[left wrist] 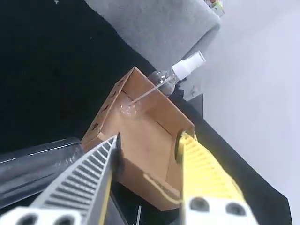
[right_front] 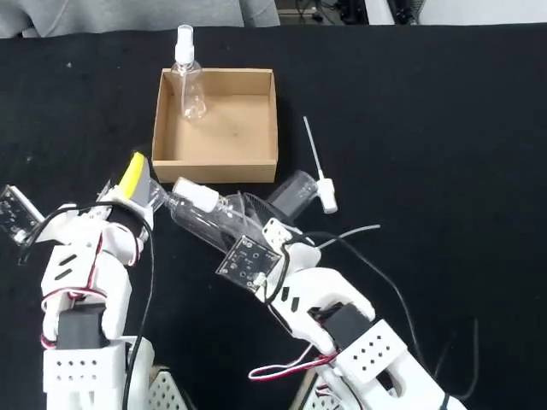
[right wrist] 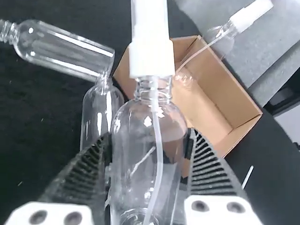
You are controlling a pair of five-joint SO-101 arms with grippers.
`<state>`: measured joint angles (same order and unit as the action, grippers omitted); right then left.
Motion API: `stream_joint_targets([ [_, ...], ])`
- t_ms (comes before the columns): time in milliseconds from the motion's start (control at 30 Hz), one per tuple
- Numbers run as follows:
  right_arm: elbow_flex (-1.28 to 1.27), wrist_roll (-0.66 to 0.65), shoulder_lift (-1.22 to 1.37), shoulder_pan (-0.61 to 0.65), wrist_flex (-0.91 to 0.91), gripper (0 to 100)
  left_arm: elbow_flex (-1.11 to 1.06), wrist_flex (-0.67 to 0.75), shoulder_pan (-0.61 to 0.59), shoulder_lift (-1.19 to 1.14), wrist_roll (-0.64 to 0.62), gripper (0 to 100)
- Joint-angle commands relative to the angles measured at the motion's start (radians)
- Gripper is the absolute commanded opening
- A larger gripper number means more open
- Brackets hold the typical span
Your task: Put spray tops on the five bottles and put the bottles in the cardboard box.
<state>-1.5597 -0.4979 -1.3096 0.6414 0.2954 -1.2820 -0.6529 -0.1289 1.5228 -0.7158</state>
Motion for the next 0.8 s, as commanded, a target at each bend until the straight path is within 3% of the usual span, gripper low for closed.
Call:
stream_joint_targets([
  [0, 0.071, 0.032, -0.021, -0.015, -0.068, 11.6, 0.002, 0.046, -0.007, 0.011, -0.008, 19],
  [167, 0.074, 0.115, -0.021, -0.015, -0.109, 11.7, -0.002, 0.052, -0.002, 0.011, -0.008, 19],
  [500, 0.073, 0.107, -0.021, 0.106, -0.117, 11.7, -0.005, 0.044, 0.079, 0.011, 0.057, 19],
  [767, 0.071, 0.106, -0.021, 0.104, -0.117, 11.7, -0.033, 0.052, 0.159, 0.011, 0.121, 19],
])
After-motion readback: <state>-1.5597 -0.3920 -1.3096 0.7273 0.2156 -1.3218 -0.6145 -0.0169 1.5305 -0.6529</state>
